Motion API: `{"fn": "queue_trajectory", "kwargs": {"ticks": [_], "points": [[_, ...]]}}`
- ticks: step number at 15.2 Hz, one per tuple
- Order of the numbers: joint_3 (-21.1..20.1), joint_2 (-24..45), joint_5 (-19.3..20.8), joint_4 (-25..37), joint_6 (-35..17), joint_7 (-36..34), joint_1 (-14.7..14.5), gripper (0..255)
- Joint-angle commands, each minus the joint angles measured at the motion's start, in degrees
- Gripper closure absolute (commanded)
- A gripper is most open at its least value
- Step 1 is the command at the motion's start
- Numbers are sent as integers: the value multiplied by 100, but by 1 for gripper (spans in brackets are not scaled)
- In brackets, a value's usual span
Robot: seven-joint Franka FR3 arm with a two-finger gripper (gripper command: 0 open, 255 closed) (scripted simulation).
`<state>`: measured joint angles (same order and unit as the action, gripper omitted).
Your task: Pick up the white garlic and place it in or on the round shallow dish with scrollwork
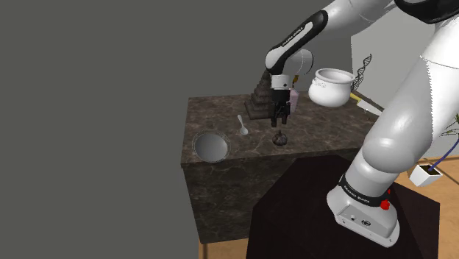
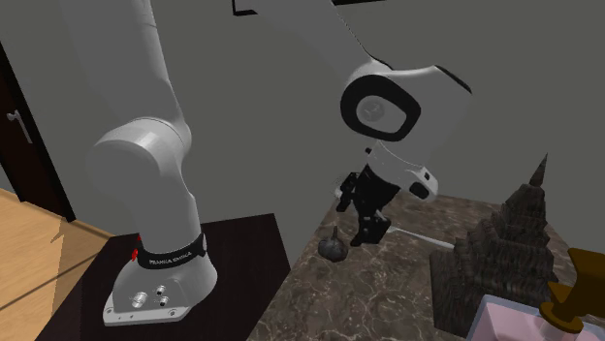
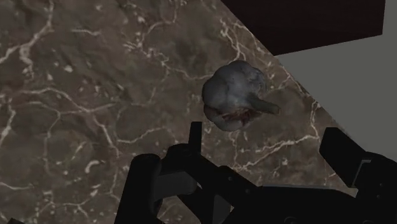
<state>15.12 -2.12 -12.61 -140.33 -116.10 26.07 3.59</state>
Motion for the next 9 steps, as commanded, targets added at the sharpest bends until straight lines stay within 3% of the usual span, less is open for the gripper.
{"fn": "queue_trajectory", "kwargs": {"ticks": [1, 9], "points": [[47, 499, -268, 153, -194, 325, 25, 0], [-54, 808, -542, -181, -801, 503, -32, 0]]}}
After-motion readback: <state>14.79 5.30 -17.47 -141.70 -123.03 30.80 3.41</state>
